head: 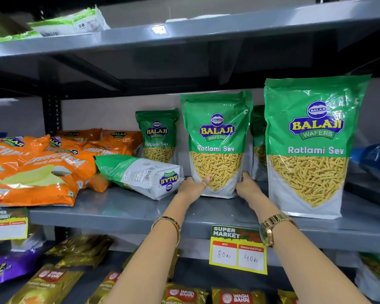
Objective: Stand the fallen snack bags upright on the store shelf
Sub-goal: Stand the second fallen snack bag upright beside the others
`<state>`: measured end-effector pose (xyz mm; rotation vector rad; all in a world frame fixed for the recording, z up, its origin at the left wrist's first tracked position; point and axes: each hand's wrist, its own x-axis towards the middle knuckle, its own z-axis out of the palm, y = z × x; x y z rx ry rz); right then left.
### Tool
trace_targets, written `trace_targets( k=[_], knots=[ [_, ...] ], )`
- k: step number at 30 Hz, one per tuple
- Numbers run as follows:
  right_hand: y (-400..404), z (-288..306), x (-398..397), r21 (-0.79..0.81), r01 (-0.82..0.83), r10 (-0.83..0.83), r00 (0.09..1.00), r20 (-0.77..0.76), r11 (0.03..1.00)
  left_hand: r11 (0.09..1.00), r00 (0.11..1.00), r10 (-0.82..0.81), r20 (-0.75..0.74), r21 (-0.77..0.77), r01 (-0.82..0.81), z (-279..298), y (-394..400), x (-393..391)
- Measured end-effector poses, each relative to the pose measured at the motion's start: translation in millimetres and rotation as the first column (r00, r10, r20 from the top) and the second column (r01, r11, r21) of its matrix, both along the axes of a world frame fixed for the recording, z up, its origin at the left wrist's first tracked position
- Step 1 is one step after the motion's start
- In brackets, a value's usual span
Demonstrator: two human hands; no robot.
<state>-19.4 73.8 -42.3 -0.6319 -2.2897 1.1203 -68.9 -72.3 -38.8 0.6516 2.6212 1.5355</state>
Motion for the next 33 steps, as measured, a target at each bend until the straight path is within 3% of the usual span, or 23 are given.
trace_targets(
  k=[16, 26, 30, 33],
  knots=[
    [-9.2, -11.7, 46.3, -0.178, -0.181, 0.158, 0.978, -0.137, 0.967, 0.997, 0.997, -0.046, -0.056, 0.052, 0.049, -8.9, -36.7, 38.7],
    [-20.5, -9.4, 60.0, -0.097, -0.134, 0.124, 0.986, -0.111, 0.986, 0.994, 0.998, 0.005, -0.062, 0.11, 0.001, -13.2, -41.1, 42.6],
    [-25.6, -8.2, 66.6, -0.123, -0.096, 0.072, 0.981, -0.182, 0.988, 0.973, 0.983, 0.103, -0.155, 0.22, -0.067, -15.1, -37.8, 48.1],
    [-36.0, -10.0, 74.5, -0.093, 0.007, -0.042, 0.925, -0.378, 0.996, 0.88, 0.934, 0.289, -0.209, 0.442, -0.173, -17.9, -41.0, 52.1]
  ],
)
